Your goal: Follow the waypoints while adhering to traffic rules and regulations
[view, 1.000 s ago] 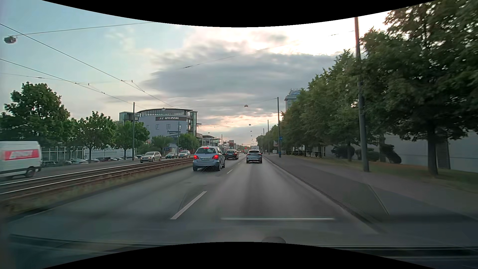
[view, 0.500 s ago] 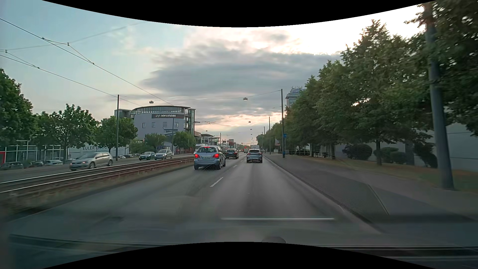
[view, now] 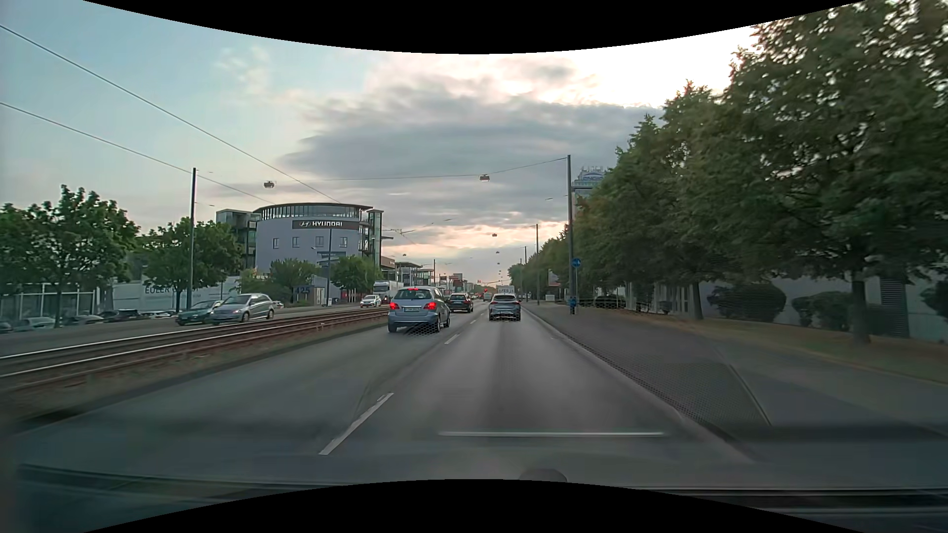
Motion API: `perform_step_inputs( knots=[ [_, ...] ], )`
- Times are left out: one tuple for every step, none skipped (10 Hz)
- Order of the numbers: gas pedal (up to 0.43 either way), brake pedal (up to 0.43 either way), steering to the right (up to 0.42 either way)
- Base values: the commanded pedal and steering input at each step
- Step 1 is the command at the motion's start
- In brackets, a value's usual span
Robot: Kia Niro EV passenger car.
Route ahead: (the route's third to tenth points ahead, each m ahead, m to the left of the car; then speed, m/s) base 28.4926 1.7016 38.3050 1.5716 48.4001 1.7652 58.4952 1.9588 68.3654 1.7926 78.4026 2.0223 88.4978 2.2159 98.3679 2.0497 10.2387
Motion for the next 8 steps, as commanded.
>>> perform_step_inputs(
  knots=[
    [0.000, 0.000, -0.004],
    [0.000, 0.000, -0.003],
    [0.000, 0.000, -0.003],
    [0.000, 0.000, -0.004],
    [0.000, 0.000, -0.004],
    [0.000, 0.000, -0.004],
    [0.000, 0.000, -0.004],
    [0.000, 0.000, -0.003]
  ],
)
